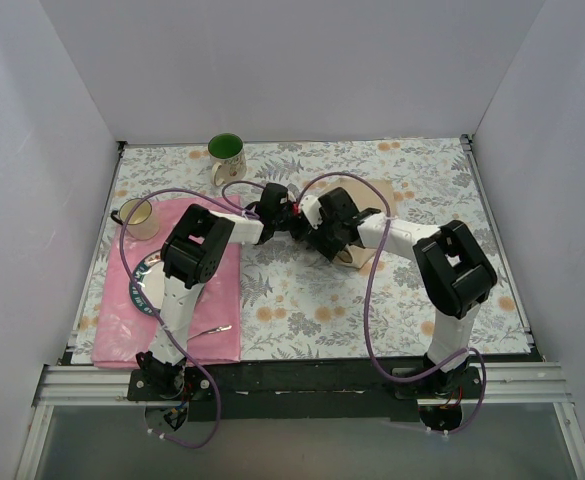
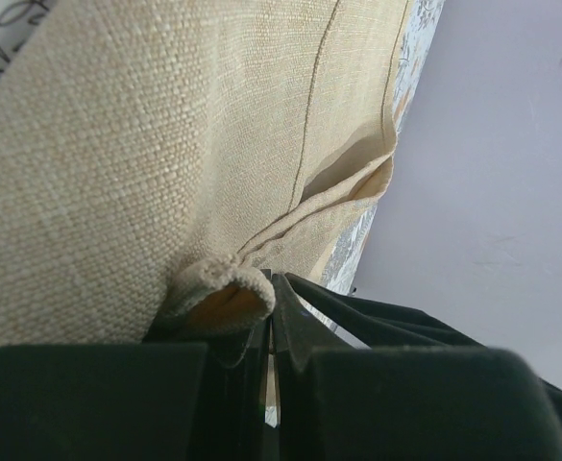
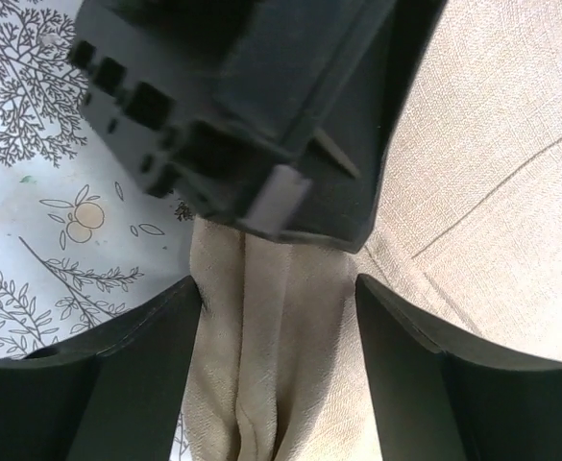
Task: Fold the napkin, place the utensils inside, and roll it up
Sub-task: Roll the napkin with the utensil
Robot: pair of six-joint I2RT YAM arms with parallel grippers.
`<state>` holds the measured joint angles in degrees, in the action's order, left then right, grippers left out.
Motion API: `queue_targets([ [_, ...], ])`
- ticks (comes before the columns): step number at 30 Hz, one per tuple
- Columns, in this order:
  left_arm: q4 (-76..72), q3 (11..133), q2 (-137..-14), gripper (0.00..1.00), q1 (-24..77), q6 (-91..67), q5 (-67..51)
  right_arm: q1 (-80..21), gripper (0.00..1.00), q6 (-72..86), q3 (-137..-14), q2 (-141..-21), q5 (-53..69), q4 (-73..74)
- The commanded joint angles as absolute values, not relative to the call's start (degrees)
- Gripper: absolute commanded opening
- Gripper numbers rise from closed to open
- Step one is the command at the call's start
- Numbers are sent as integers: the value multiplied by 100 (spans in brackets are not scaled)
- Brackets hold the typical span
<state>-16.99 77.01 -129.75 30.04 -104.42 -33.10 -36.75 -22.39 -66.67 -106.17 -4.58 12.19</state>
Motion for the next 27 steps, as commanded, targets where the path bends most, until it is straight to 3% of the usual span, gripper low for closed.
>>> queue_targets([
  [1,-1098,7655,-13114,0,2944,-10239,-3217,-3375,68,-2153,-6733,-10916,-62,1388],
  [3,-1099,7690,-13043,2,2909,-10213,-3252,-3288,66,-2162,-6741,-10995,174,1494],
  [4,-1099,7708,-12999,5,2883,-10187,-3261,-3252,60,-2153,-6741,-11021,228,1520],
  [12,-239,8489,-12307,46,2339,-9668,-3428,-3024,35,-1864,-7022,-11267,1159,2073],
  [17,763,8701,-11629,64,2162,-9097,-2876,-2936,20,-1311,-6970,-11285,1948,2066],
  [27,1230,6813,-10178,76,2583,-10176,-2470,-2540,6,-185,-6206,-11232,3488,879],
])
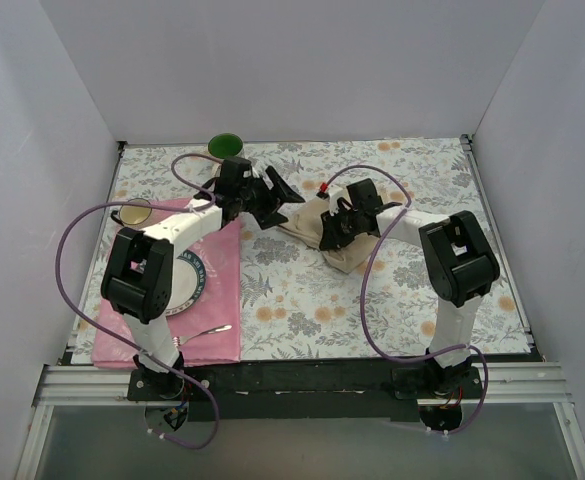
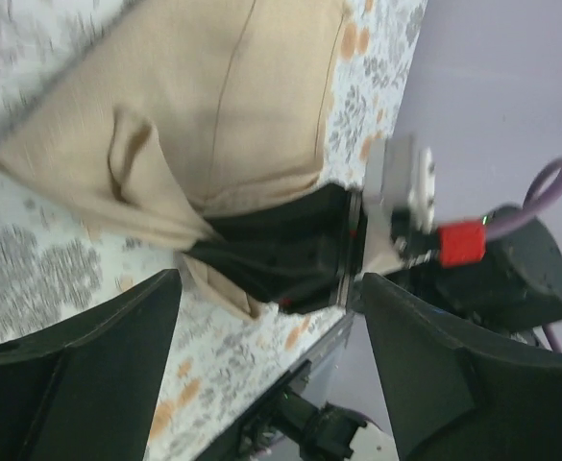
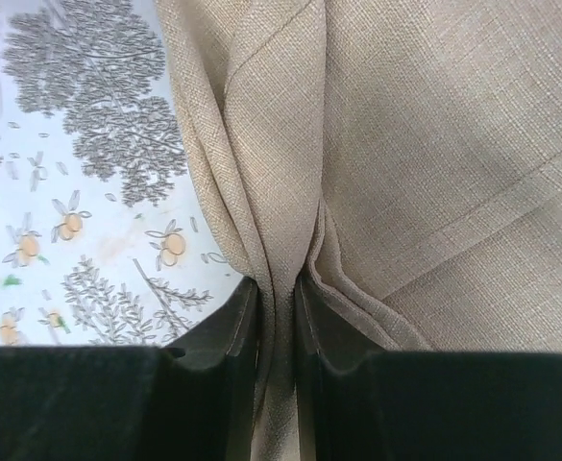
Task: Fold the napkin, place the utensils inside, and roll it up
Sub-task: Roll the napkin with the utensil
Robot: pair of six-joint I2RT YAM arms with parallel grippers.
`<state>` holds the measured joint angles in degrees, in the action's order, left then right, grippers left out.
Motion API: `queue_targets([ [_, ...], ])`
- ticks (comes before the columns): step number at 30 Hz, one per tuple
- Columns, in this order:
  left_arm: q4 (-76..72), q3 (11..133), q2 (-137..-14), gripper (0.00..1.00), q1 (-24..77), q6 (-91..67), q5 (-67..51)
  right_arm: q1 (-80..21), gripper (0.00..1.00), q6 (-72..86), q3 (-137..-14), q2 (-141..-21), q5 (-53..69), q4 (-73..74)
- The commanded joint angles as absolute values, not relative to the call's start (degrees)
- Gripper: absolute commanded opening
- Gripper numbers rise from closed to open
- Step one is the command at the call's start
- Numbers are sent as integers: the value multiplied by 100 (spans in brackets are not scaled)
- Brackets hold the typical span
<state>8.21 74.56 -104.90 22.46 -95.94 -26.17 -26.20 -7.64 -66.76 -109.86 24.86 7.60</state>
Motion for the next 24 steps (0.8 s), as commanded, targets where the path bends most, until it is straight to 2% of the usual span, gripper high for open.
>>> queue_targets([
  [1,1222,6611,-10126,76,2654,-10282,-2435,-2514,4,-150,-6162,-11250,3698,792],
  [3,1178,6513,-10099,76,2864,-10564,-2268,-2382,1,-44,-6030,-11267,3945,546],
  [7,915,6328,-10177,76,3085,-11143,-2232,-2171,1,342,-5713,-11346,4673,-104],
  [14,616,6126,-10520,79,3173,-12040,-2118,-2057,1,308,-5660,-11417,4755,-193],
  [24,1011,6706,-11373,69,3190,-12375,-1670,-2057,1,185,-5581,-11312,4606,-202],
])
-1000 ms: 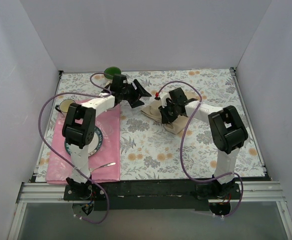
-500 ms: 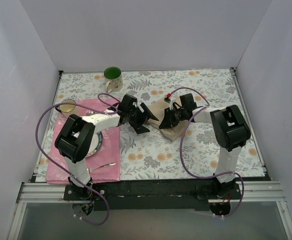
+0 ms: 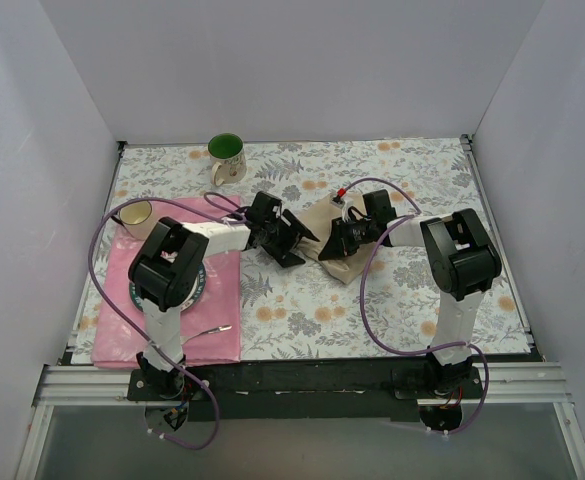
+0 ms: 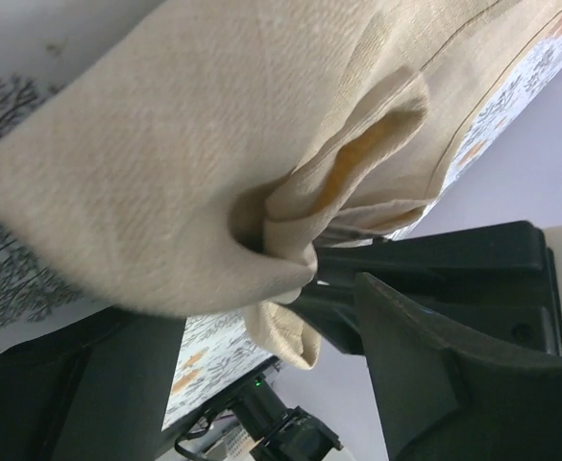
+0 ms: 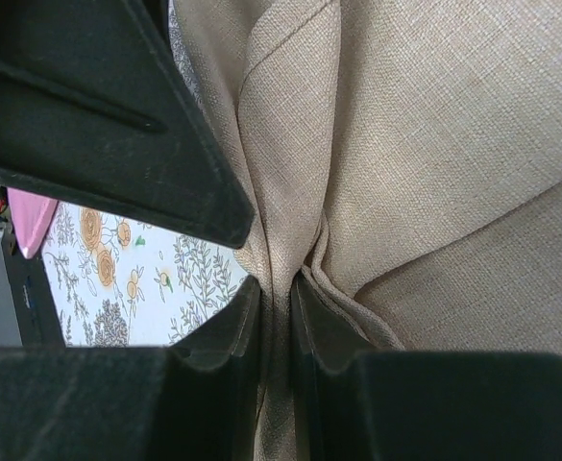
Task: Fold the napkin, place the utensils inside, and roll it up
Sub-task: Roll the napkin with the utensil
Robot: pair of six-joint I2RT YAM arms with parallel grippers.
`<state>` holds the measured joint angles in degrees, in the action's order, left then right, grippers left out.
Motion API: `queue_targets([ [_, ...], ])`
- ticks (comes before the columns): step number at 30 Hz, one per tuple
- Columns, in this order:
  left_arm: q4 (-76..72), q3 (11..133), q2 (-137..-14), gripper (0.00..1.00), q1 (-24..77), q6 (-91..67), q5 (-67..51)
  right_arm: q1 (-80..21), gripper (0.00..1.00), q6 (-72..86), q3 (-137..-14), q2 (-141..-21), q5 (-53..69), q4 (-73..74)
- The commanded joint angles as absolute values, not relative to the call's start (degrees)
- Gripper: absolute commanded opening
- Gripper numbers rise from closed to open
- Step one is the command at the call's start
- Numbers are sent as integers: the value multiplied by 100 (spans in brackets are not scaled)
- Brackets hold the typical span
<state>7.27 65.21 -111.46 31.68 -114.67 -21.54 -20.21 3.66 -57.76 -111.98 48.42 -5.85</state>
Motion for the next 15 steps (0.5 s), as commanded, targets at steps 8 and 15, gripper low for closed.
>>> queue_targets([
  [8,1028,6777,-11751,44,3226,-12129,-1363,-2065,1,-149,-5739,-11180,4254,272],
  [15,826,6724,-11892,14,3243,-11479,-1239,-2232,2,-465,-6003,-10996,3815,782],
])
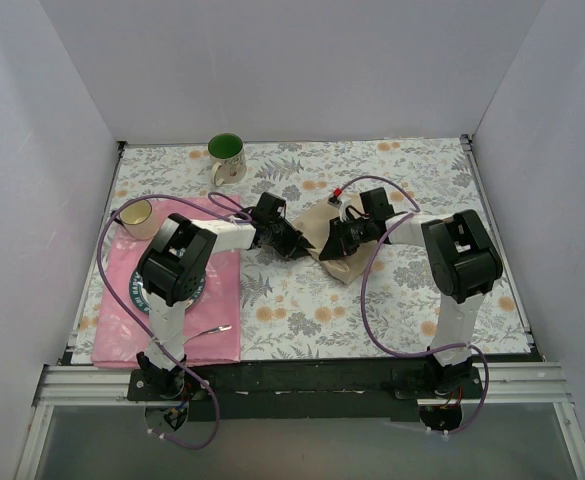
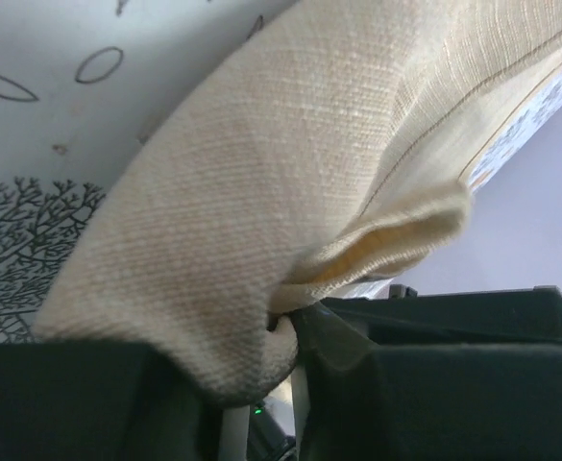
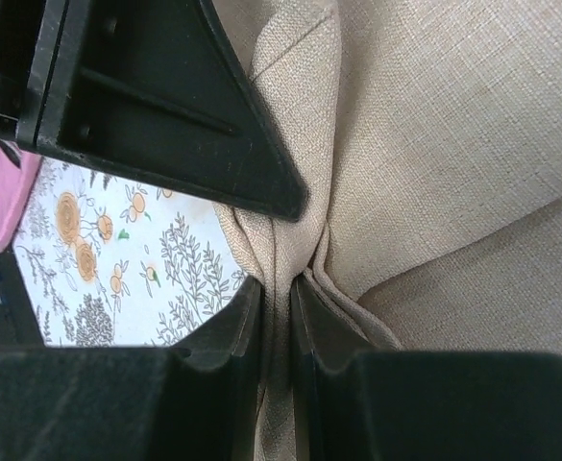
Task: Fold the napkin, place the utensils inside, and roll it up
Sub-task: Roll the napkin with the utensil
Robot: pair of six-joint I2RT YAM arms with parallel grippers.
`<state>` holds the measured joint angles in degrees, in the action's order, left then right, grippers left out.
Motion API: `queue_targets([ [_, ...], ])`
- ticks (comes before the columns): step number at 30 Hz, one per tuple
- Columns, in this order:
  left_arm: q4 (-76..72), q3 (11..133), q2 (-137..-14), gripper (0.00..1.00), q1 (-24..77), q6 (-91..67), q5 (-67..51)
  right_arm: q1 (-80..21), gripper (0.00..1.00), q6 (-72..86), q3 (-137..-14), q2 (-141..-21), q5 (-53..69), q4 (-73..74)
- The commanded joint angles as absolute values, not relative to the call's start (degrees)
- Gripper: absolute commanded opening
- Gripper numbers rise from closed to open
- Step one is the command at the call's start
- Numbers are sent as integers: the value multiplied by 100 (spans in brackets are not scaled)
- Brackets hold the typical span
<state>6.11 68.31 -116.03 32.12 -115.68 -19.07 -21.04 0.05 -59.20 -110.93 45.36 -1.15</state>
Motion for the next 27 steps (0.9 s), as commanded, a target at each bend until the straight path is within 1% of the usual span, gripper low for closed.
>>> queue_targets([
  [1,844,6724,-11883,9,3252,-11400,-1274,-2267,3,-527,-6046,-10952,3684,904],
  [2,913,6724,-11874,0,3243,-11382,-1301,-2320,7,-553,-6073,-10899,3622,966],
  [4,984,6759,-11874,0,3252,-11373,-1449,-2408,13,-606,-6178,-10680,3368,1202],
  [5,1028,6759,-11865,0,3252,-11390,-1520,-2443,20,-641,-6214,-10609,3244,1300],
  [7,1107,6715,-11813,0,3252,-11443,-1582,-2531,27,-694,-6319,-10381,2894,1537],
  [8,1168,6697,-11778,0,3252,-11452,-1626,-2557,37,-747,-6424,-10310,2770,1764],
  [9,1204,6680,-11743,0,3261,-11470,-1609,-2592,43,-738,-6477,-10136,2595,1845],
  [10,1256,6662,-11681,0,3269,-11505,-1582,-2697,47,-730,-6521,-10047,2227,1924],
  [11,1266,6645,-11646,0,3270,-11557,-1565,-2759,54,-756,-6617,-9968,2067,2073],
  [13,1274,6653,-11602,0,3278,-11584,-1573,-2978,61,-756,-6653,-9686,1568,2135],
  [14,1318,6671,-11567,0,3278,-11601,-1565,-3066,66,-721,-6662,-9512,1408,2153],
  [17,1310,6723,-11523,0,3287,-11637,-1565,-3436,74,-581,-6522,-9282,1003,2083],
  [20,1327,6724,-11505,0,3296,-11698,-1582,-3849,78,-536,-6320,-9281,327,1732],
  [27,1327,6653,-11443,0,3296,-11812,-1661,-4491,79,-633,-5748,-9553,-1376,730],
])
